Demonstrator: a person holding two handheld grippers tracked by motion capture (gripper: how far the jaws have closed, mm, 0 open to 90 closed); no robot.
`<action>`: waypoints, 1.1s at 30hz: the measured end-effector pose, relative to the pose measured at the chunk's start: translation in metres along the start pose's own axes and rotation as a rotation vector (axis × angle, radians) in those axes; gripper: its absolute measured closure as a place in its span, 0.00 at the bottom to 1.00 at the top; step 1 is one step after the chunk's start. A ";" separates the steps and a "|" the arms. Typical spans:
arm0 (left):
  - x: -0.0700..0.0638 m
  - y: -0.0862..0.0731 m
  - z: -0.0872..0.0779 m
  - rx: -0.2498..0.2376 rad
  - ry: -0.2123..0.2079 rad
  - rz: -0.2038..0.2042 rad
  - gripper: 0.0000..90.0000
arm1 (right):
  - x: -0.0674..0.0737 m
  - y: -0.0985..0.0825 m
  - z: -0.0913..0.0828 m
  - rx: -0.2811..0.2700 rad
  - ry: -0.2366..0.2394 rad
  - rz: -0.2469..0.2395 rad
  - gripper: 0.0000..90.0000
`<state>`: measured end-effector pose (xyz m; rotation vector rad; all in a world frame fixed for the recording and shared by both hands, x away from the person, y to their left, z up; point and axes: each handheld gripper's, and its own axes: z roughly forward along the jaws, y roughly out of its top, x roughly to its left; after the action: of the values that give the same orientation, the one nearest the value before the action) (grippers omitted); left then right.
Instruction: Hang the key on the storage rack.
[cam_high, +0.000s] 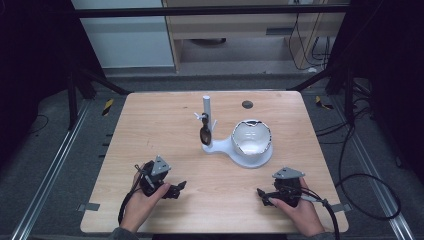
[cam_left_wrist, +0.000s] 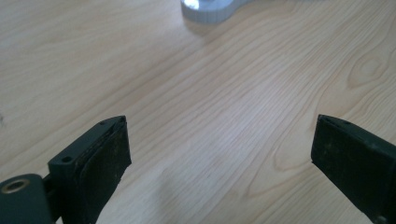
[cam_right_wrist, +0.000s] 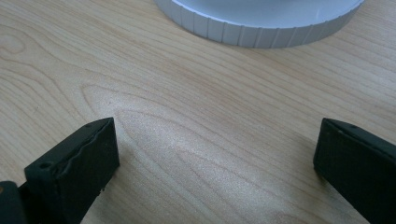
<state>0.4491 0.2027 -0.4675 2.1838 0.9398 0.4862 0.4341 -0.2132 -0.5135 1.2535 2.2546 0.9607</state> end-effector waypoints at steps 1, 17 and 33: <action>0.002 -0.003 0.000 0.013 0.009 0.003 0.05 | 0.000 0.000 0.000 0.000 0.000 0.000 0.01; 0.055 -0.049 0.001 0.044 0.103 -0.149 0.05 | 0.000 0.000 0.000 0.000 -0.003 0.001 0.01; 0.080 -0.053 0.011 0.031 0.125 -0.172 0.01 | 0.000 0.001 0.001 0.000 -0.003 -0.003 0.01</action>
<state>0.4832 0.2833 -0.5083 2.0962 1.1980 0.5326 0.4346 -0.2126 -0.5135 1.2500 2.2538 0.9567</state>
